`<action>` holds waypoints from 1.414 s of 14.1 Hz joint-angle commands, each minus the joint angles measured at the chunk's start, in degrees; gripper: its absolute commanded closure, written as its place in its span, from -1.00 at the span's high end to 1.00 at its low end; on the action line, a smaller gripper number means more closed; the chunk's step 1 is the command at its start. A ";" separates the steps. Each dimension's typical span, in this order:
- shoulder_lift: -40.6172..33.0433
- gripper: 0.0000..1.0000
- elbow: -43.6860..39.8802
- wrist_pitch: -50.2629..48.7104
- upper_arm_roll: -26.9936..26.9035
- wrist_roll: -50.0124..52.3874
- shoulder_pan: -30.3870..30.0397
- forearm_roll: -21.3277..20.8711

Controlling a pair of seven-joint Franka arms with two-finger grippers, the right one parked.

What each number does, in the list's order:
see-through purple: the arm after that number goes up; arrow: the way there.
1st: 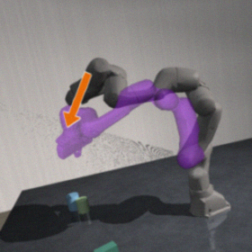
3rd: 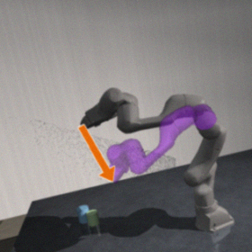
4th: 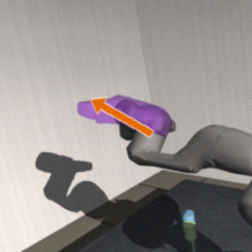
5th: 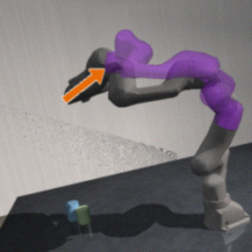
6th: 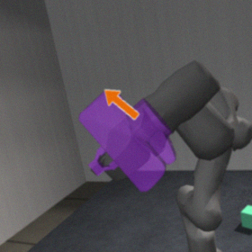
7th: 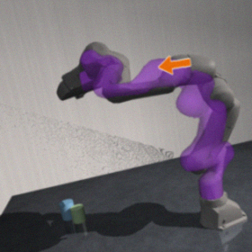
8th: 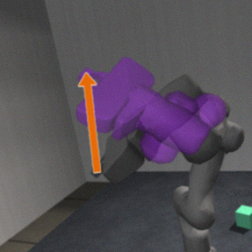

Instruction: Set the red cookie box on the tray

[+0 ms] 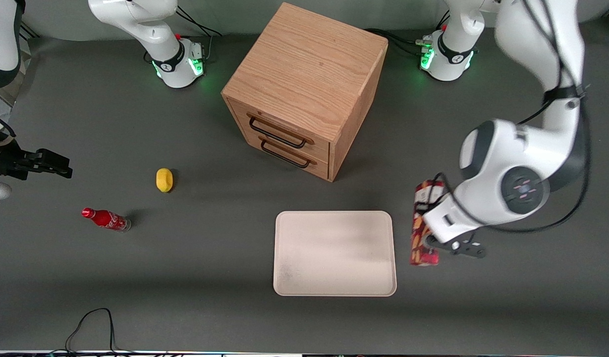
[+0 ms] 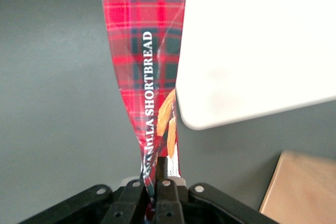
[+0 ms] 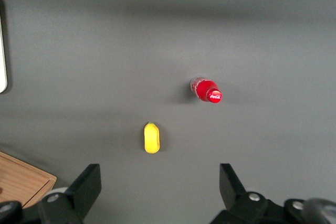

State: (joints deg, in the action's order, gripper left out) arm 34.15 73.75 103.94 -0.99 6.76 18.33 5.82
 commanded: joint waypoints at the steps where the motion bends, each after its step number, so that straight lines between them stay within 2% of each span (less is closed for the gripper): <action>1: 6.36 -1.00 -5.72 3.62 -1.47 6.77 2.32 0.24; 6: 13.22 -1.00 -5.54 12.59 -2.26 14.24 6.01 0.33; 11: 14.46 -1.00 -5.02 13.22 -2.26 14.78 7.33 -0.11; 12: 14.37 0.81 -4.84 13.22 -2.26 13.73 7.42 -0.63; 13: 13.93 1.00 -4.32 13.31 -2.26 13.29 7.42 -1.60; 16: 8.77 1.00 -1.26 12.78 -2.26 12.93 6.81 -2.75; 20: -6.94 1.00 12.26 11.81 -1.91 12.93 1.81 -2.40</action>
State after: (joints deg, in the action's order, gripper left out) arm 39.26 73.82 116.28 -3.26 20.16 23.02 3.82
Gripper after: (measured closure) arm 0.167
